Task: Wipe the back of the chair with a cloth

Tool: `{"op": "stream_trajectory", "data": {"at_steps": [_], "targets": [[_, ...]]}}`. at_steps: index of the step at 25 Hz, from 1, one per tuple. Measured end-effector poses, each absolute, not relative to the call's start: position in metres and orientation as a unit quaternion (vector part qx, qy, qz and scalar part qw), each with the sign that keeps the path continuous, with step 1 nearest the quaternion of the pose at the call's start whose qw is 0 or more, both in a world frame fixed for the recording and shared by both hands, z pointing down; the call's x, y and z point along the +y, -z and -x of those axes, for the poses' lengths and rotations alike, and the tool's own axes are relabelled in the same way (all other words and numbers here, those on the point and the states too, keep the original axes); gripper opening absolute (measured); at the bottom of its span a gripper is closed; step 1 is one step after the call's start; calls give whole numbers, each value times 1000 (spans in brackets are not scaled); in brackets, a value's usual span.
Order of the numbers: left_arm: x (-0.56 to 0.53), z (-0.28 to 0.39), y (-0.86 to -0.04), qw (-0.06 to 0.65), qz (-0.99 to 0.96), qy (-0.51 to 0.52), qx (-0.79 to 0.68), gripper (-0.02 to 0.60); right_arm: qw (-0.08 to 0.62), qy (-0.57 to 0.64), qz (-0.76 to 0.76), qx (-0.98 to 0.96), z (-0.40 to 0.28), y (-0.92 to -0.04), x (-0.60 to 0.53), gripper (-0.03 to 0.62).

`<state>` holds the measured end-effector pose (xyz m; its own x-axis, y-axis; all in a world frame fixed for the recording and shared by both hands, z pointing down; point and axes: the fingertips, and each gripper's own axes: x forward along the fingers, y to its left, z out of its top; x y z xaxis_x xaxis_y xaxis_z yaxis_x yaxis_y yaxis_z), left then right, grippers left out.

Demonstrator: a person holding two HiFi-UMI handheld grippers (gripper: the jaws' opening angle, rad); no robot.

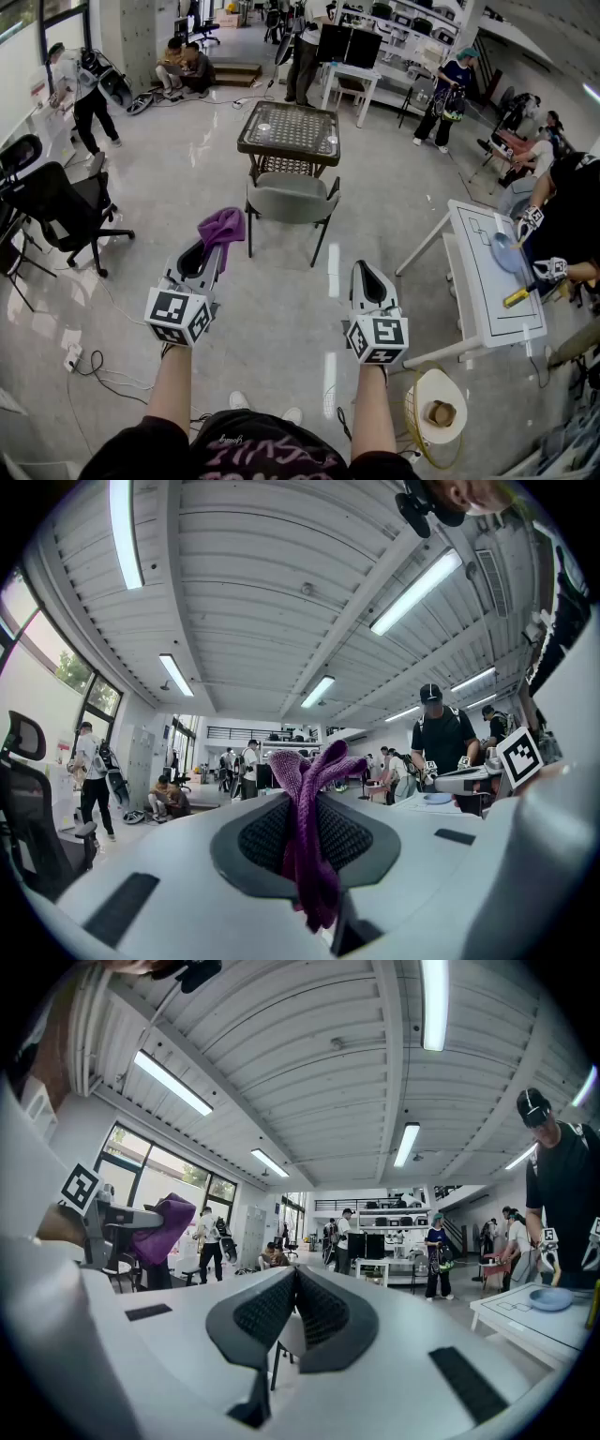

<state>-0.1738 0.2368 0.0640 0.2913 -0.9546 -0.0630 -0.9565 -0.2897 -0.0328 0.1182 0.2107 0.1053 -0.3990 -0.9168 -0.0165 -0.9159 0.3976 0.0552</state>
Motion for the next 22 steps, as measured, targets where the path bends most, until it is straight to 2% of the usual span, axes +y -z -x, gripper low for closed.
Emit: {"op": "stream_trajectory", "data": {"at_steps": [22], "targets": [[230, 204, -73, 16, 814, -25, 581, 78, -8, 23, -511, -859, -76, -88, 215, 26]]}}
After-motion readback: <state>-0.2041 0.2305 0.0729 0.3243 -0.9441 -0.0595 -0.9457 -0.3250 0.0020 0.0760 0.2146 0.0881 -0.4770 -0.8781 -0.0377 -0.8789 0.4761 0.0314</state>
